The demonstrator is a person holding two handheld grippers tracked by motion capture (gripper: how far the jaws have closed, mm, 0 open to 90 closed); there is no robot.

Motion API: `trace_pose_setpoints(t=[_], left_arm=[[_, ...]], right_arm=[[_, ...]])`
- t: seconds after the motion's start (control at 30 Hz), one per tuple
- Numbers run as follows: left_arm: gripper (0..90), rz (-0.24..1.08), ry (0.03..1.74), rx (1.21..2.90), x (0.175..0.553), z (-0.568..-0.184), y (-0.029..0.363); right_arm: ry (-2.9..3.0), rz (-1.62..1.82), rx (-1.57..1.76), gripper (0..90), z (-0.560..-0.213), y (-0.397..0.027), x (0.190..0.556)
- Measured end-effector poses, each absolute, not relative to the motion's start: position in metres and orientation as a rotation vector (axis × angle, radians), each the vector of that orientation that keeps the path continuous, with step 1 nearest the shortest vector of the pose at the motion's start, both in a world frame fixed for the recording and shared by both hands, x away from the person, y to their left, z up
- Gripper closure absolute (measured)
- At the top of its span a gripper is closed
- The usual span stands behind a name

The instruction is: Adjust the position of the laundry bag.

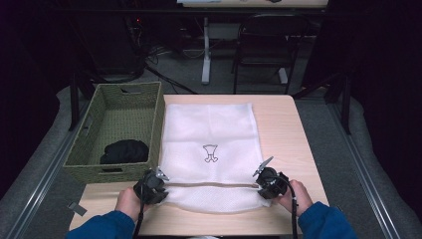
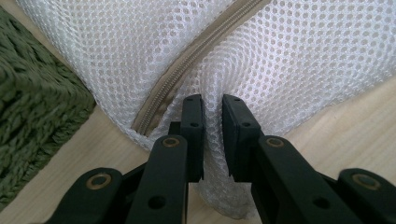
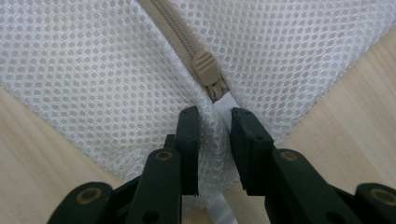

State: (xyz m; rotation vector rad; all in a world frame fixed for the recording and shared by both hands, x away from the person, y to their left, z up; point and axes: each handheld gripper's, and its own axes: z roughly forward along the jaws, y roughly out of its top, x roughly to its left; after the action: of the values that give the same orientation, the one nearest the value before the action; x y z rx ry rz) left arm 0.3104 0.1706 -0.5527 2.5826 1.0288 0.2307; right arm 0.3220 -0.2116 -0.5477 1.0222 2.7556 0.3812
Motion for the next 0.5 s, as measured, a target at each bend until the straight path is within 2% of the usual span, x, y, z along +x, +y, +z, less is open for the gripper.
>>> trace_pose_setpoints(t=[0.5], left_arm=[[78.4,0.255,1.031,2.578,0.319,-0.553,0.168]], right_arm=[[2.745,0.405,1.055,72.0,-0.548,-0.215,0.335]])
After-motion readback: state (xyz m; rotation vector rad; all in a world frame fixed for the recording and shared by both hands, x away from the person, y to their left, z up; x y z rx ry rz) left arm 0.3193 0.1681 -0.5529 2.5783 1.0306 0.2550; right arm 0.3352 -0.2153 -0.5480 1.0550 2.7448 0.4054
